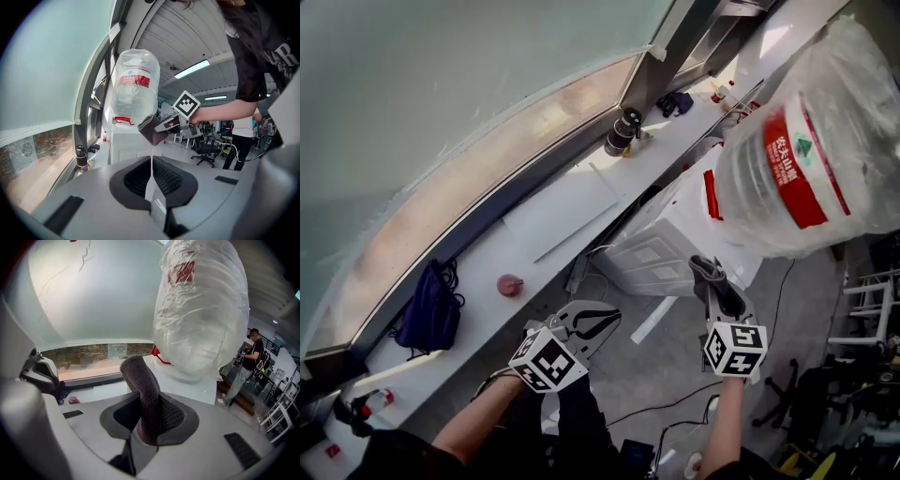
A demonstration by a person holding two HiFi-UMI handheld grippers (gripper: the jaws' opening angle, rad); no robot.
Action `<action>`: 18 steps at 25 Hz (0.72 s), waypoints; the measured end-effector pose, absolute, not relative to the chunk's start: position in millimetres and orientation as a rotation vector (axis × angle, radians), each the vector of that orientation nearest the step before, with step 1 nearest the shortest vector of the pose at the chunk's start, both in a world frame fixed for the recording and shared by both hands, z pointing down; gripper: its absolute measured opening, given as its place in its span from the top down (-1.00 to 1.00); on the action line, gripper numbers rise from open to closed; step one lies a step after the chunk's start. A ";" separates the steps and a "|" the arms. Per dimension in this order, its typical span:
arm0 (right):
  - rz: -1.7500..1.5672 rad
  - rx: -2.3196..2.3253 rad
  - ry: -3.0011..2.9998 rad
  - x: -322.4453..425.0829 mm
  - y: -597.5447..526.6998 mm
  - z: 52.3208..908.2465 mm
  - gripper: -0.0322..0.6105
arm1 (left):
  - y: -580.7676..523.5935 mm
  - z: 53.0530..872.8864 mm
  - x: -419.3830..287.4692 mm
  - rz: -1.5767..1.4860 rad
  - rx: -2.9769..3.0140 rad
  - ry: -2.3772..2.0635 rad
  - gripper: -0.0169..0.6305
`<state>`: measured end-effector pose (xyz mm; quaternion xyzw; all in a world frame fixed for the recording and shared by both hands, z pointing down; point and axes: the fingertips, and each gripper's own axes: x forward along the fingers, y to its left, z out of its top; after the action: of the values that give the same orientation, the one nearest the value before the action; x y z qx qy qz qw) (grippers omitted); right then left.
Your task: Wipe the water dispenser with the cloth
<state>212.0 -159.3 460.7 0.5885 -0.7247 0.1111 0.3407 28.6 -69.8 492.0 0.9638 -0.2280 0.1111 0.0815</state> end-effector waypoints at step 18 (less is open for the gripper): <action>0.398 1.573 -1.702 229.9 -183.1 607.3 0.58 | -81.4 547.5 5.1 0.354 2.753 -0.823 0.89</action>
<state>229.9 -183.1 607.3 0.6175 -0.6680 0.1562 0.3848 5.1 -81.4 547.5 0.9437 -0.2822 0.1212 0.1231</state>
